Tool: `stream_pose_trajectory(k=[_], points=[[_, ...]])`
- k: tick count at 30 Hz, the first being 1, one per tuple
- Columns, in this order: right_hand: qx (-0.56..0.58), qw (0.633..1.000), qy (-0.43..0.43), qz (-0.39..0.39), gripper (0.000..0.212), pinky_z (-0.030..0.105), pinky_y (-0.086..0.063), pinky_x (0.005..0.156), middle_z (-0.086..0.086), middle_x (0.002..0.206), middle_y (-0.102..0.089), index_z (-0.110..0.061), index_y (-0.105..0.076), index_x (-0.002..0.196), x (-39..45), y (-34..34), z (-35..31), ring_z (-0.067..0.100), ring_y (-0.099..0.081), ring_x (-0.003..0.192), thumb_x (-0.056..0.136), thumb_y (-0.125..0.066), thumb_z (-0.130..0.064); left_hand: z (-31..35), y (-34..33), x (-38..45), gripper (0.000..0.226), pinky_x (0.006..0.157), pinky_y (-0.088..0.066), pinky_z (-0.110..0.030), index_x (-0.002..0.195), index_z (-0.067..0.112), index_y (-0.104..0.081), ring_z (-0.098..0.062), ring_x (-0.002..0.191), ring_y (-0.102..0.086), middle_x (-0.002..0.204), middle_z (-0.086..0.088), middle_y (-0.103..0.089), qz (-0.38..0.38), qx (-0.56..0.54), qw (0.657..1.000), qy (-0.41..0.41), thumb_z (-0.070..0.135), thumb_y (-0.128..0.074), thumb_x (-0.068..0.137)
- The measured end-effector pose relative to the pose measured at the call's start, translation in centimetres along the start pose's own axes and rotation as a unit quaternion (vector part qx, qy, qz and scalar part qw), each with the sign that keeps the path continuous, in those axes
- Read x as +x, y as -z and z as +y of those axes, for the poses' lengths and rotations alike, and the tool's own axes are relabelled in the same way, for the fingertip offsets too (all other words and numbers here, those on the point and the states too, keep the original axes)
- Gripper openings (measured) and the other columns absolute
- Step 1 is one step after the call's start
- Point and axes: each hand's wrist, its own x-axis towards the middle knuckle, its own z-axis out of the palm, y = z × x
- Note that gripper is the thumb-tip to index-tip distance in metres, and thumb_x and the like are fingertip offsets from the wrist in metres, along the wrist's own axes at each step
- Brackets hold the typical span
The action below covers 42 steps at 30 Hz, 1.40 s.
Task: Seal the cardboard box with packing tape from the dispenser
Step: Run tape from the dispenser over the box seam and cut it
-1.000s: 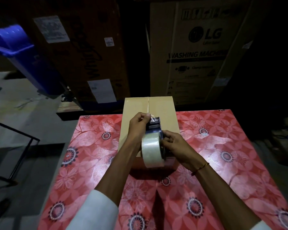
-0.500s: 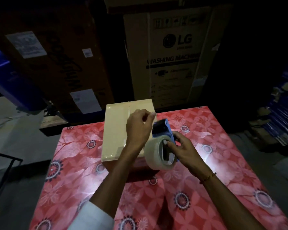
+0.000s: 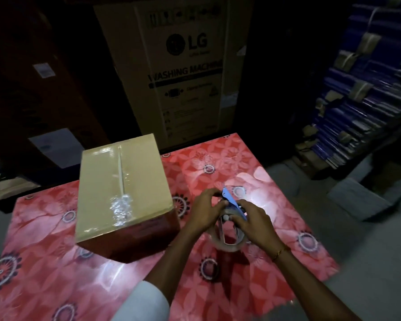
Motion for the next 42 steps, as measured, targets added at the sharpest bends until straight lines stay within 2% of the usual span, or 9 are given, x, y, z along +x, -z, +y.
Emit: stream_pose_trajectory(k=[3,8,12,17,25,31,33,36,42], points=[[-0.055,0.998,-0.027,-0.025,0.037,0.032,-0.037,0.07,0.002,0.114,-0.068,-0.025,-0.062,0.126,0.3,0.0,2.8,0.025,-0.064,0.103,0.092,-0.065,-0.04,-1.3,-3.0,1.2,0.059,0.101,-0.045,-0.036,0.127,0.007,-0.065,-0.024,0.119,-0.06,0.128,-0.009,-0.066,-0.032,-0.014,0.999,0.024,0.043,-0.059,0.08],[-0.086,0.994,-0.031,-0.062,0.035,0.037,-0.045,0.074,0.005,0.112,-0.067,-0.025,-0.06,0.126,0.9,0.4,5.6,0.029,-0.063,0.103,0.095,-0.06,-0.041,-1.6,-5.9,2.2,0.059,0.095,-0.044,-0.027,0.128,0.007,-0.065,-0.016,0.112,-0.06,0.128,-0.007,-0.066,-0.056,-0.032,0.997,0.047,0.038,-0.057,0.079],[-0.082,0.994,-0.035,-0.069,0.036,0.039,-0.046,0.075,0.009,0.112,-0.067,-0.021,-0.06,0.127,1.7,0.7,6.8,0.031,-0.062,0.104,0.095,-0.06,-0.039,-2.4,-8.0,3.3,0.055,0.097,-0.05,-0.038,0.126,0.012,-0.068,-0.02,0.112,-0.064,0.124,-0.007,-0.068,-0.029,-0.063,0.995,0.069,0.041,-0.061,0.08],[-0.08,0.994,-0.034,-0.065,0.038,0.036,-0.043,0.071,0.01,0.111,-0.068,-0.021,-0.059,0.128,2.5,0.4,7.6,0.032,-0.064,0.102,0.097,-0.056,-0.044,-2.0,-8.9,4.0,0.04,0.088,-0.048,-0.028,0.135,0.008,-0.061,-0.018,0.108,-0.063,0.122,-0.01,-0.068,-0.019,-0.123,0.987,0.102,0.018,-0.064,0.096],[-0.051,0.995,-0.065,-0.058,0.039,0.039,-0.052,0.079,0.007,0.113,-0.07,-0.026,-0.059,0.132,2.7,-0.1,8.1,0.029,-0.066,0.103,0.095,-0.061,-0.037,-2.8,-9.6,4.4,0.039,0.08,-0.054,-0.028,0.136,0.012,-0.06,-0.012,0.087,-0.067,0.101,-0.004,-0.071,-0.019,-0.135,0.985,0.106,0.02,-0.063,0.097],[-0.074,0.994,-0.07,-0.05,0.042,0.042,-0.053,0.087,0.01,0.122,-0.067,-0.021,-0.056,0.135,2.8,-0.2,7.4,0.034,-0.063,0.111,0.093,-0.061,-0.023,-2.8,-8.3,4.5,0.047,0.088,-0.05,-0.034,0.141,0.005,-0.052,-0.026,0.105,-0.063,0.12,-0.016,-0.068,-0.001,-0.116,0.983,0.14,0.03,-0.056,0.102],[-0.088,0.994,-0.058,-0.028,0.045,0.043,-0.051,0.09,0.012,0.126,-0.062,-0.018,-0.055,0.137,2.8,-0.2,6.6,0.036,-0.058,0.115,0.092,-0.059,-0.02,-2.9,-7.2,4.6,0.041,0.085,-0.047,-0.033,0.133,0.002,-0.058,-0.03,0.108,-0.063,0.12,-0.017,-0.068,0.028,-0.101,0.984,0.145,0.03,-0.054,0.103],[-0.088,0.996,-0.003,0.03,0.036,0.041,-0.048,0.087,0.012,0.12,-0.064,-0.015,-0.062,0.127,3.2,-0.1,4.1,0.036,-0.058,0.111,0.092,-0.057,-0.02,-3.0,-5.0,4.5,0.03,0.075,-0.047,-0.037,0.106,-0.002,-0.068,-0.036,0.096,-0.067,0.1,-0.021,-0.072,0.096,-0.069,0.986,0.115,0.025,-0.057,0.101],[-0.034,0.991,0.114,0.066,0.03,0.041,-0.05,0.086,0.008,0.112,-0.068,-0.014,-0.067,0.116,5.6,-2.2,-4.1,0.029,-0.062,0.104,0.094,-0.054,-0.03,0.1,1.8,2.1,0.026,0.069,-0.043,-0.035,0.093,0.003,-0.07,-0.022,0.074,-0.058,0.083,-0.011,-0.069,0.186,-0.039,0.981,0.033,0.023,-0.055,0.101]])
